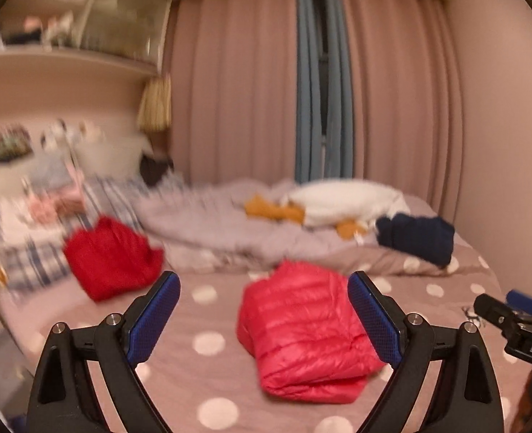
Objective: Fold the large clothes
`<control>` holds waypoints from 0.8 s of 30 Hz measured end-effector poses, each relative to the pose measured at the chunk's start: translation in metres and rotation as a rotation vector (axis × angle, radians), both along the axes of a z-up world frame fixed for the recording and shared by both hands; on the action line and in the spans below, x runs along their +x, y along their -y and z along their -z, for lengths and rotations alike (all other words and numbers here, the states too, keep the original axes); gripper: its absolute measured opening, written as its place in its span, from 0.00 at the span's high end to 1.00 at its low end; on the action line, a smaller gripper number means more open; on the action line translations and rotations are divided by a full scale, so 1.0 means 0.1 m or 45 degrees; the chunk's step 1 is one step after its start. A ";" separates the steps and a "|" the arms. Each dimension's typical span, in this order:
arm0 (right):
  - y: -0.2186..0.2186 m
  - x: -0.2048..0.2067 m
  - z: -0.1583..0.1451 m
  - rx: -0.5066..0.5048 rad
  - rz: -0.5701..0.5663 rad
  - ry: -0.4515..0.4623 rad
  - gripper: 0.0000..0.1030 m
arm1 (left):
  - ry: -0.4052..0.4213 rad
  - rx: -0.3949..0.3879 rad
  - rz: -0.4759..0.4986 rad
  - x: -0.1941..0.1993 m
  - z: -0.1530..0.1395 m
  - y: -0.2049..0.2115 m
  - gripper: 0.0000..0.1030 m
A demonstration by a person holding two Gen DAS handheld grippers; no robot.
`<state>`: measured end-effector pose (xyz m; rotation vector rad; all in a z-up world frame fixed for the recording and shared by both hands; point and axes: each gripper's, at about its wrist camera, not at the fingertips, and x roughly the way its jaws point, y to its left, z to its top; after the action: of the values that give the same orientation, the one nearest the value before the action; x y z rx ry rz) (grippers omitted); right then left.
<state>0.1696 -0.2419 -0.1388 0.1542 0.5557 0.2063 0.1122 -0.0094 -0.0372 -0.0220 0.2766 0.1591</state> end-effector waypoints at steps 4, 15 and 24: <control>0.04 -0.39 -0.28 -0.073 -0.027 0.127 0.07 | 0.093 0.061 0.019 -0.30 -0.16 0.16 0.09; 0.14 -1.04 -0.63 -0.119 -0.026 0.247 0.00 | 0.082 -0.027 0.133 -0.55 -0.23 0.24 0.01; 0.01 -1.17 -0.67 -0.174 -0.021 0.259 0.00 | 0.060 -0.100 0.177 -0.64 -0.19 0.24 0.01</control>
<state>0.0523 -0.2433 -0.0714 -0.0046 0.3671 0.1963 0.0481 -0.0333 -0.0185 -0.0838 0.2366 0.0092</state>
